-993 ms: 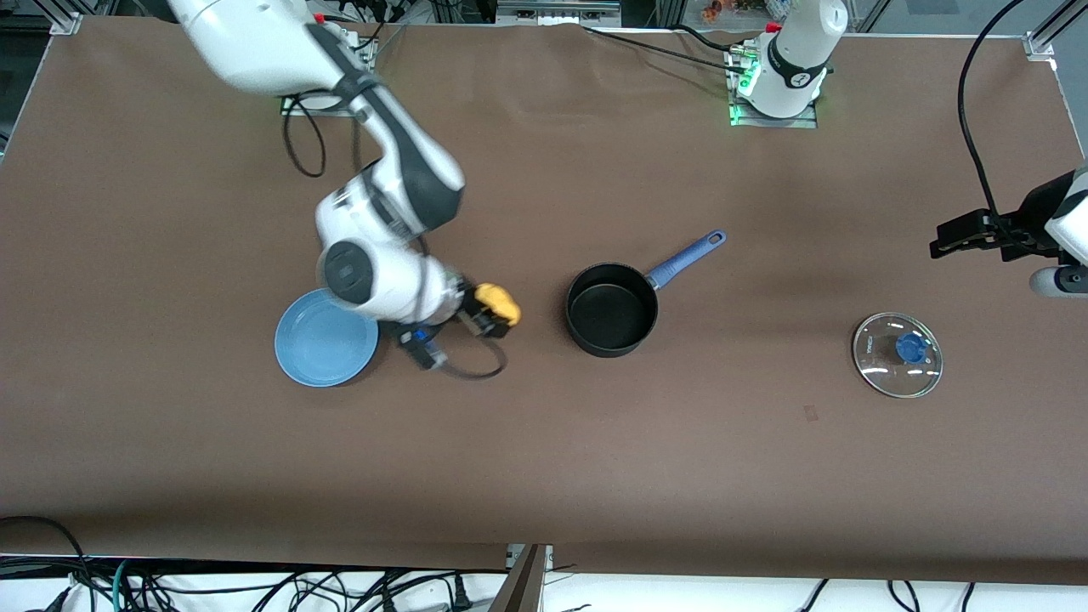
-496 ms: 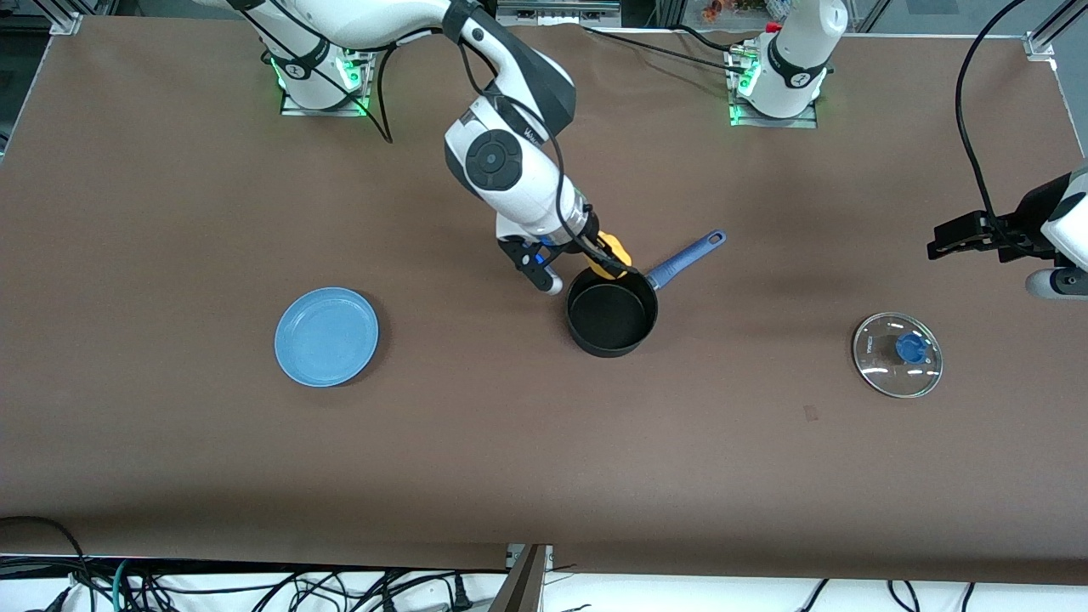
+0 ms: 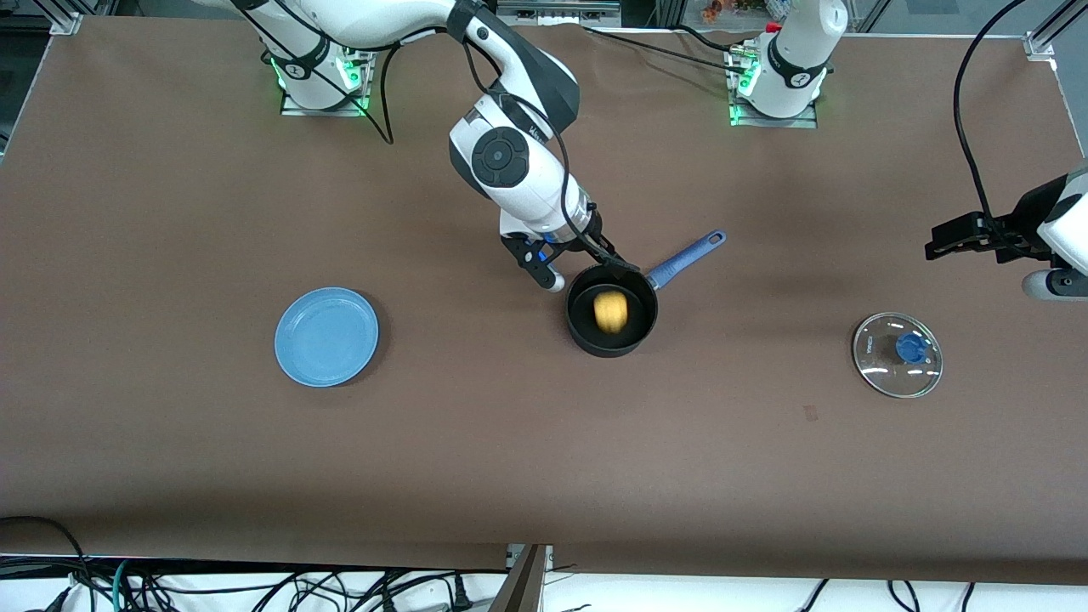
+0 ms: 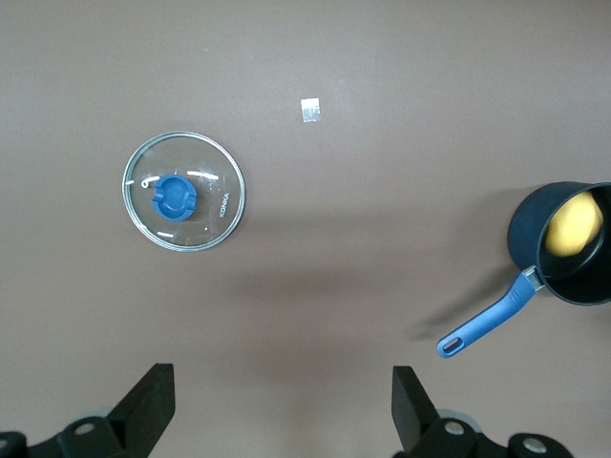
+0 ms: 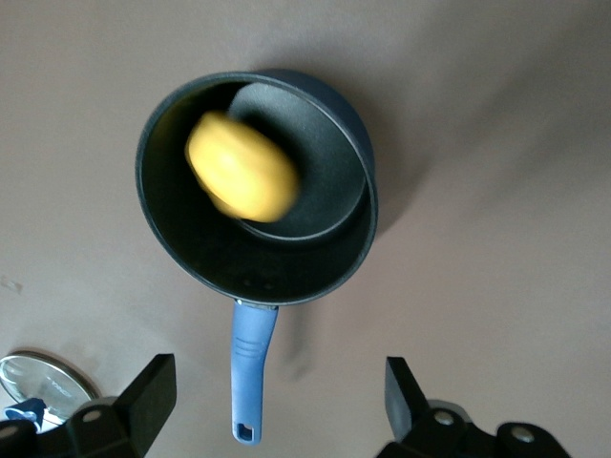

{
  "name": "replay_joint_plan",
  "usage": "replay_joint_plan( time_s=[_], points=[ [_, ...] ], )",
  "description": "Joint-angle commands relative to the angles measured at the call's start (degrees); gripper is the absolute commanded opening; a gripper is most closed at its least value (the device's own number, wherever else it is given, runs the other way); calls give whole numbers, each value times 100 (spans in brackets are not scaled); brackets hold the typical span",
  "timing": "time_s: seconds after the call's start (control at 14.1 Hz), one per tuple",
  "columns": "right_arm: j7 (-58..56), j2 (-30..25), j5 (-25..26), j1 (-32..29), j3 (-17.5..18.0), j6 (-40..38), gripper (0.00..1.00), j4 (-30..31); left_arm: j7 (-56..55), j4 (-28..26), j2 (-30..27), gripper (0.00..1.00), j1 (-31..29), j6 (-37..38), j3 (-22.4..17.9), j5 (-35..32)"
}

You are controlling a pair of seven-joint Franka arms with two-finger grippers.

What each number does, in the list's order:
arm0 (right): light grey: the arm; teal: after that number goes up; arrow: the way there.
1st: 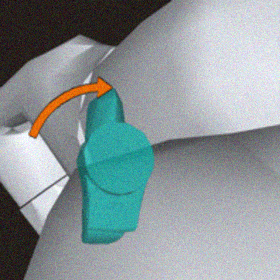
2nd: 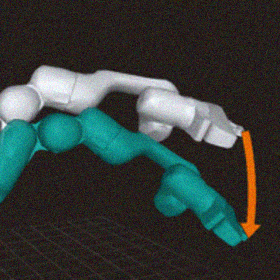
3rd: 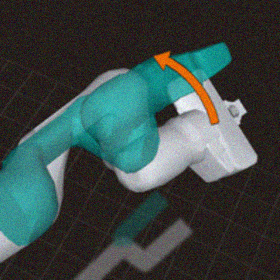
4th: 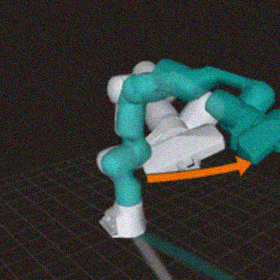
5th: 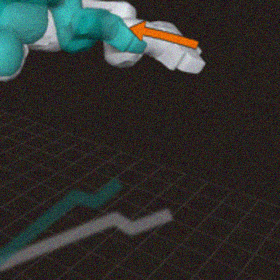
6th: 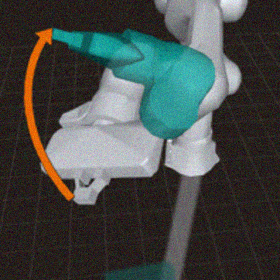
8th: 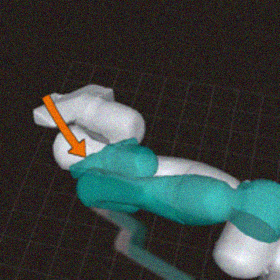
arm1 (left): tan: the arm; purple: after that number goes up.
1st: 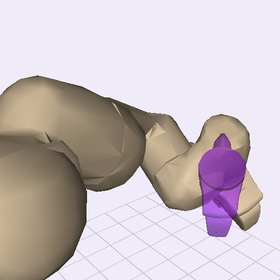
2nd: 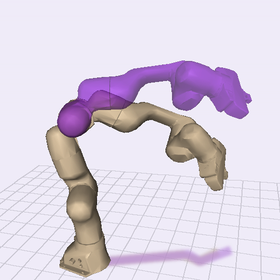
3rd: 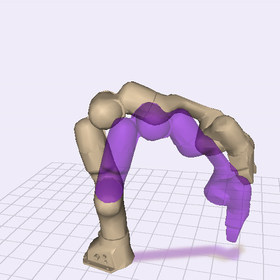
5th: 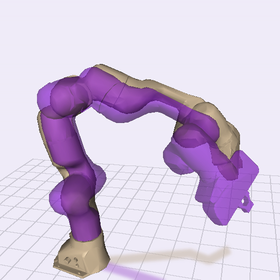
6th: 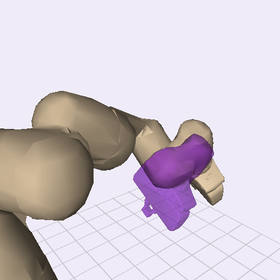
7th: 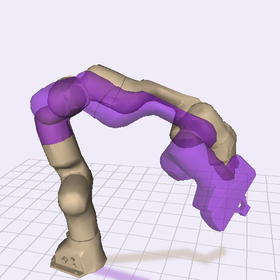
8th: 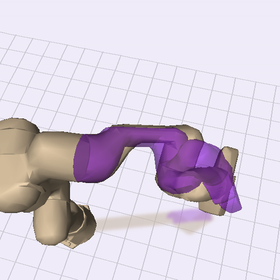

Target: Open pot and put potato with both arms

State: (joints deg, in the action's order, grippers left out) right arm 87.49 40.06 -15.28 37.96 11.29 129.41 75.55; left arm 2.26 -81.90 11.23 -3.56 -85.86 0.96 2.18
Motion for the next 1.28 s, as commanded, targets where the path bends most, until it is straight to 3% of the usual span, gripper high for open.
replay_joint_plan(
  time_s=[0.0,0.21,0.71,0.85,0.99,1.21],
  points=[
    [49,-24,87,10,-170,-126,96,-233,-68,113,46,100,48,78,-25,54],
    [-405,-164,192,-25,-495,-599,97,-348,-68,174,55,100,48,69,-25,45],
    [-3707,-1059,218,-1605,-540,-2681,99,-419,-68,192,72,100,48,69,-25,45],
    [-5366,-1447,245,-1940,-977,-3489,100,-348,-59,192,72,100,48,69,-25,45],
    [-6931,-1614,280,-1977,-1863,-4140,100,-374,-59,192,81,100,48,69,-25,54],
    [-7387,-2394,438,-1968,-2262,-4820,100,-69,-68,192,81,100,48,69,-25,54]
  ],
)
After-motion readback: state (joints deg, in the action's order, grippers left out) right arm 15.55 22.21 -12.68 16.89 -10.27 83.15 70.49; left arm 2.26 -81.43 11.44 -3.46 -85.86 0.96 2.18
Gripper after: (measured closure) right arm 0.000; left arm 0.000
